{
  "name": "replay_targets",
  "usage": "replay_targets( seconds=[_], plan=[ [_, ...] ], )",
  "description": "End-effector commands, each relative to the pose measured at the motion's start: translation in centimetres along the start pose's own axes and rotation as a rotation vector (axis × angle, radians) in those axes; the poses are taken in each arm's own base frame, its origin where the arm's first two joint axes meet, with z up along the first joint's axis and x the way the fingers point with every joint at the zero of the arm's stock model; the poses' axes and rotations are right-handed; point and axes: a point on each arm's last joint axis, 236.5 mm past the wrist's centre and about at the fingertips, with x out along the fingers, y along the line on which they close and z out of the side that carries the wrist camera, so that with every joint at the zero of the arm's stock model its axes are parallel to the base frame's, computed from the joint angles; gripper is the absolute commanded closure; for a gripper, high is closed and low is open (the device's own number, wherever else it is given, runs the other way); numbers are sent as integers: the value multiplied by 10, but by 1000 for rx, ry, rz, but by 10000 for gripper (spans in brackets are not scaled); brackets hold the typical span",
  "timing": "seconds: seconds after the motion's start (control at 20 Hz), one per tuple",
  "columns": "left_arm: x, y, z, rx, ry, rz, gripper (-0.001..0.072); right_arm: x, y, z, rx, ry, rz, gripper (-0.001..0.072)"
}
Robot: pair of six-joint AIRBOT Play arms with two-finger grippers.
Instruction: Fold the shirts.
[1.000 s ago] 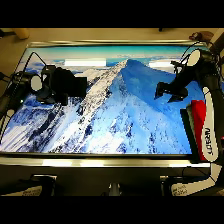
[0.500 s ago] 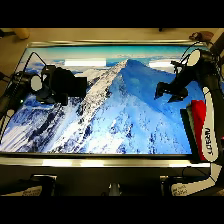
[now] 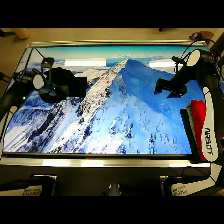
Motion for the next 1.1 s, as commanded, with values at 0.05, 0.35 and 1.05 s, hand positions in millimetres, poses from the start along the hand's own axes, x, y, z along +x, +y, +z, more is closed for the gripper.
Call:
replay_targets(
  seconds=[0.05, 0.35, 1.05],
  plan=[
    [40, 77, 47, -234, 27, 63, -2, 2, 1, 20, -22, -78, 5, 40],
    [130, 62, 41, -525, 169, -200, 260, 4, 3, 19, -40, -70, 11, 42],
    [-458, -128, 144, 227, -1158, -574, 677, -265, 35, 11, -183, -815, -23, 95]
  ],
)
